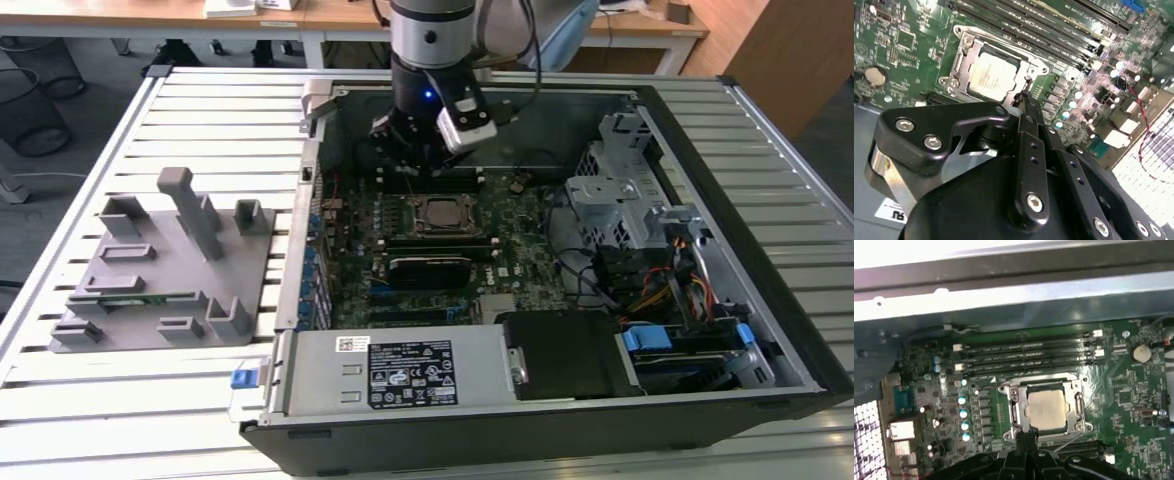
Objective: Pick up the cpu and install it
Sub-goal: 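Install the first cpu locking lever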
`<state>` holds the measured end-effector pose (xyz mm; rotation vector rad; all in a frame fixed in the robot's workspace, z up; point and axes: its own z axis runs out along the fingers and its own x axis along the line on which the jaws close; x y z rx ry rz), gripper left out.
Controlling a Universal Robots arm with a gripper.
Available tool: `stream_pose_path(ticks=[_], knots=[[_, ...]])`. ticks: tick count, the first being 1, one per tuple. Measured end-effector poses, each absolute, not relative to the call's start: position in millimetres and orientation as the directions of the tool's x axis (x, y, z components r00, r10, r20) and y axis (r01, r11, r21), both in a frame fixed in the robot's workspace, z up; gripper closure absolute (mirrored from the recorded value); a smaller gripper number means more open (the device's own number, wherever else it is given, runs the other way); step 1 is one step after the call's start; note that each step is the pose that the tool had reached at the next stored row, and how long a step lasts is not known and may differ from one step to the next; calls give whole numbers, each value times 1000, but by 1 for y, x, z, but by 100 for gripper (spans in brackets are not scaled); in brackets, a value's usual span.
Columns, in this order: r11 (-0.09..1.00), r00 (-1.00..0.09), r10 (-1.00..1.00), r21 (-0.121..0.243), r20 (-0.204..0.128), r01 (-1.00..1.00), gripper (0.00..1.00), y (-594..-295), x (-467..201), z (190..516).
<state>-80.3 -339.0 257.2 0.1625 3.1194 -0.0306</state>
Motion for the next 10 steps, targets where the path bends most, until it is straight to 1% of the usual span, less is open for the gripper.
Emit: stream_pose_path(ticks=[3,10], knots=[[998,-998,61,-19,-19,61,89,-339,-81,257],[998,-998,58,-19,-19,58,89,-339,-102,257]])
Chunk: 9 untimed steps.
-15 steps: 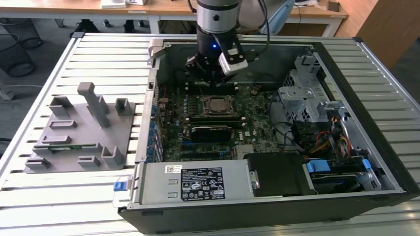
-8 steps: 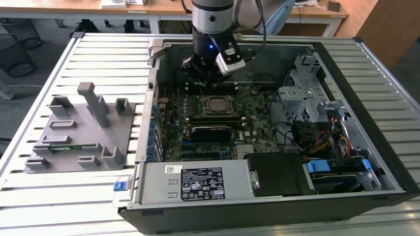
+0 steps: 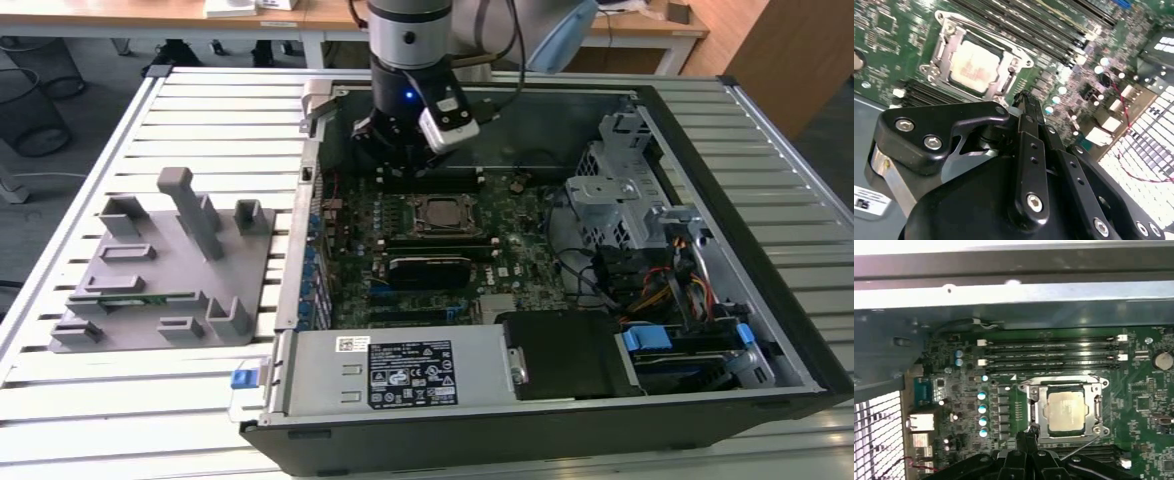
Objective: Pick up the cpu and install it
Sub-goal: 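Install the first cpu locking lever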
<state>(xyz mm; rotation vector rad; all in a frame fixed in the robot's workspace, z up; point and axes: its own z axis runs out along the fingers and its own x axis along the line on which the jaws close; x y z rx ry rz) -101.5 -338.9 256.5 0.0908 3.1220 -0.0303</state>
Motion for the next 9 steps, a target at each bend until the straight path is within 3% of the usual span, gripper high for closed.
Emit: stream_pose_path(ticks=[9], knots=[[998,-998,58,-19,-19,58,89,-331,-113,257]])
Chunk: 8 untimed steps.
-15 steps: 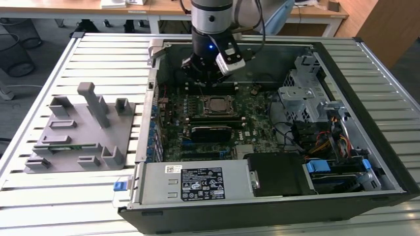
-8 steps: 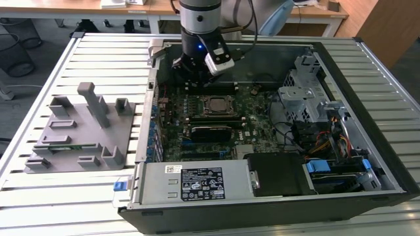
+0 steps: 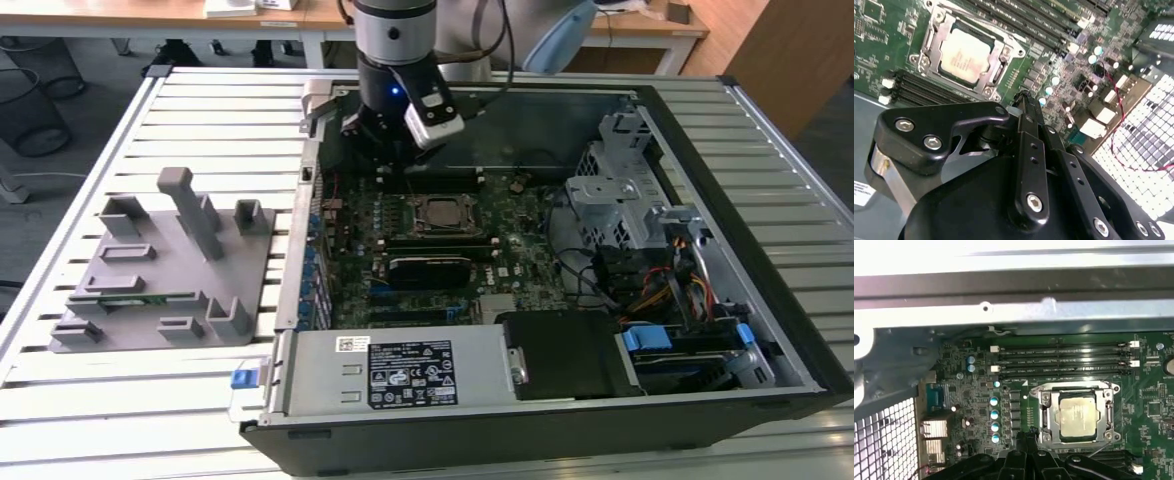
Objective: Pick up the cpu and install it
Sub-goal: 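Install the first cpu locking lever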
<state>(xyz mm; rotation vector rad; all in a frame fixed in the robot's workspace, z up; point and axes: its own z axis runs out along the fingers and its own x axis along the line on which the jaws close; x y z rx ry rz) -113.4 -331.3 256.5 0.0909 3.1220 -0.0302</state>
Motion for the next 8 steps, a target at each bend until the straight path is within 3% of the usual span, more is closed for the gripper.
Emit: stream_pose_path(ticks=[8], knots=[[998,-998,58,-19,-19,58,89,-318,-117,256]])
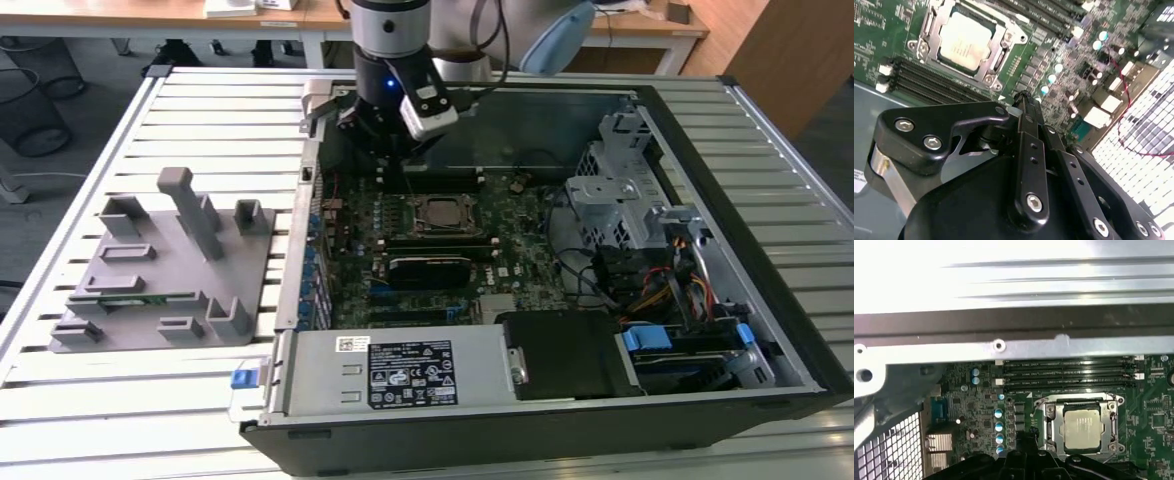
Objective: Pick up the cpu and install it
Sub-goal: 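Install the first cpu locking lever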
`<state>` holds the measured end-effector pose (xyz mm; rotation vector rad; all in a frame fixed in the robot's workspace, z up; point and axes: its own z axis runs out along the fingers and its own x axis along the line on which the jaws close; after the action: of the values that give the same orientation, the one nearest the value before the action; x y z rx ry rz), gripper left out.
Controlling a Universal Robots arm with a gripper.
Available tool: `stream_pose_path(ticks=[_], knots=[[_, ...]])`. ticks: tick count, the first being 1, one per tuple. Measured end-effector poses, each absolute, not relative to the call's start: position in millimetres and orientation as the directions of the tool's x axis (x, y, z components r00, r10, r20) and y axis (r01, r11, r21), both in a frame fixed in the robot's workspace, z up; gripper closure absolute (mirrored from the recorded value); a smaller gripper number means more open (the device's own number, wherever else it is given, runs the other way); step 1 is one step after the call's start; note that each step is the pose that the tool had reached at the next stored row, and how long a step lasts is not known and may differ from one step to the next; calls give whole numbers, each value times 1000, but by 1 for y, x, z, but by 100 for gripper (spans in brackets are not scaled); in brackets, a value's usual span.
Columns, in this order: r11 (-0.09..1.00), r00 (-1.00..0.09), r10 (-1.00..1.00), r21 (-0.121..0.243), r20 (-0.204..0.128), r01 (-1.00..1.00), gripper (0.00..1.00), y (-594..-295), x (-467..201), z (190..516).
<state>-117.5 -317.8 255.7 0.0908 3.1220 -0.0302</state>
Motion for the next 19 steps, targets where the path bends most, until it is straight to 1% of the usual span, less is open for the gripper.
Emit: stream_pose_path(ticks=[12,19], knots=[[998,-998,58,-19,-19,58,89,-302,-121,253],[998,-998,58,-19,-14,58,89,-300,-108,253]])
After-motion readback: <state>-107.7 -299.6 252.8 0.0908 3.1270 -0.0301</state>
